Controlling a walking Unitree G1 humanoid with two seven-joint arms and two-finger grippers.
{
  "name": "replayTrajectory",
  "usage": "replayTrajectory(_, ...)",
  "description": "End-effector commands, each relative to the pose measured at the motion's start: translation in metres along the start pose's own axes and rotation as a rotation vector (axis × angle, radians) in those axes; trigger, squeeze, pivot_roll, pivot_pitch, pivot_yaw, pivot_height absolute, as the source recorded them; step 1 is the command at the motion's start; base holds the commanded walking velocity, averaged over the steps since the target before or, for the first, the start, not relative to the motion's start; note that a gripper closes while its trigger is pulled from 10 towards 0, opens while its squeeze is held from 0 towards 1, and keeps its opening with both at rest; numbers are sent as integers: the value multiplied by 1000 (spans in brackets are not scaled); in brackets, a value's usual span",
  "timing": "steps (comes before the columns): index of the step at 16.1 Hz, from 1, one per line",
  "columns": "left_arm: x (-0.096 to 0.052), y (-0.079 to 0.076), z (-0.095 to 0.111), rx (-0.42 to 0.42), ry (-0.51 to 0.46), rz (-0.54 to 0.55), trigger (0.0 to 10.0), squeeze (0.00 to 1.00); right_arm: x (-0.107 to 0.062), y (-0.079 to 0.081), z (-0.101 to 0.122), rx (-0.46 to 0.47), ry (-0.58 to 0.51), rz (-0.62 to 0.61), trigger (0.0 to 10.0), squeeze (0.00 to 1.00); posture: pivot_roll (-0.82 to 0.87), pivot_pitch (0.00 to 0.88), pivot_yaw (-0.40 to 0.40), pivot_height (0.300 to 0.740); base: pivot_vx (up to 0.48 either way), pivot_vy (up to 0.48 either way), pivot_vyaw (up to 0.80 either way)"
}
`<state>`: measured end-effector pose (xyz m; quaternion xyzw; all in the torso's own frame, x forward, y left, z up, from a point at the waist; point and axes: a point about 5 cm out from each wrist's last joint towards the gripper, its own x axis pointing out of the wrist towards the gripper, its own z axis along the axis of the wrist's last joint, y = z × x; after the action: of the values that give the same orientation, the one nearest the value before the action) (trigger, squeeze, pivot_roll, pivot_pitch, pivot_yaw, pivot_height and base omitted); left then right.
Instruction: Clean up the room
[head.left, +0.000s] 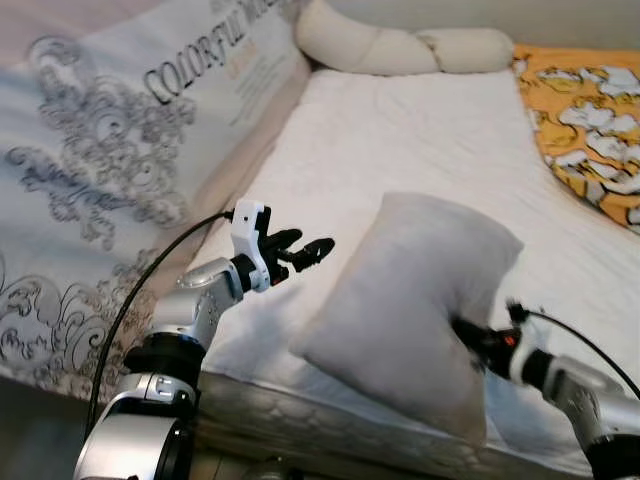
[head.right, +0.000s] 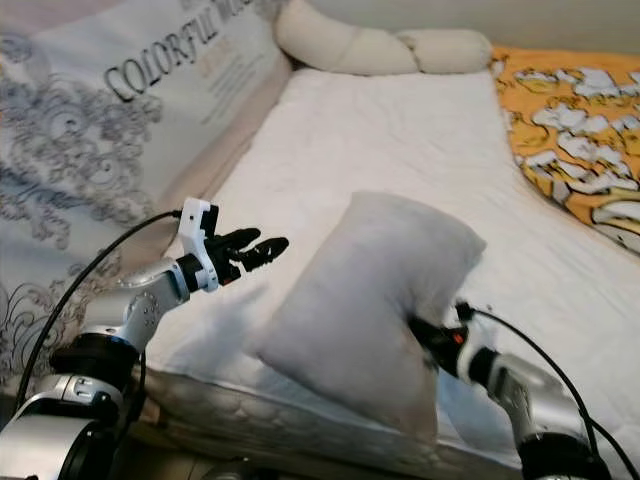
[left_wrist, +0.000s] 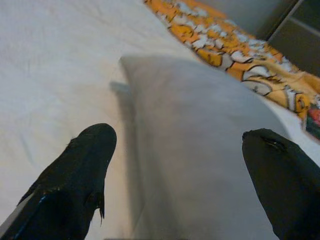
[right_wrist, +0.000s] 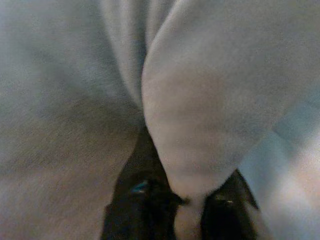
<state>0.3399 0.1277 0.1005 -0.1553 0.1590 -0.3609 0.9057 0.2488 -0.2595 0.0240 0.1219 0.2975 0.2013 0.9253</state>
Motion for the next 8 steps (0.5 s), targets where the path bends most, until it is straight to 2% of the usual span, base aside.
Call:
replayTrajectory(1,3,4,-3,0,12,45,10000,1000,-7,-13,3,-9,-16,-121,10000,1000,-36,0,99,740,0,0,0)
replayTrajectory(4,7,6,-9,-33,12,85,10000,1000,-12,-21,6,5,-77,-210,10000,1000,-47,0,103,740,0,0,0)
replayTrajectory(5,11,5,-14,-54,22,96,10000,1000,-14,-22,13,1,-123,-227,10000,1000,-52,0,103,740,0,0,0)
replayTrajectory(8,20,1,-24,-142,23,110,10000,1000,-19,-19,26,-2,-191,-214,10000,1000,-61,0,97,740,0,0,0)
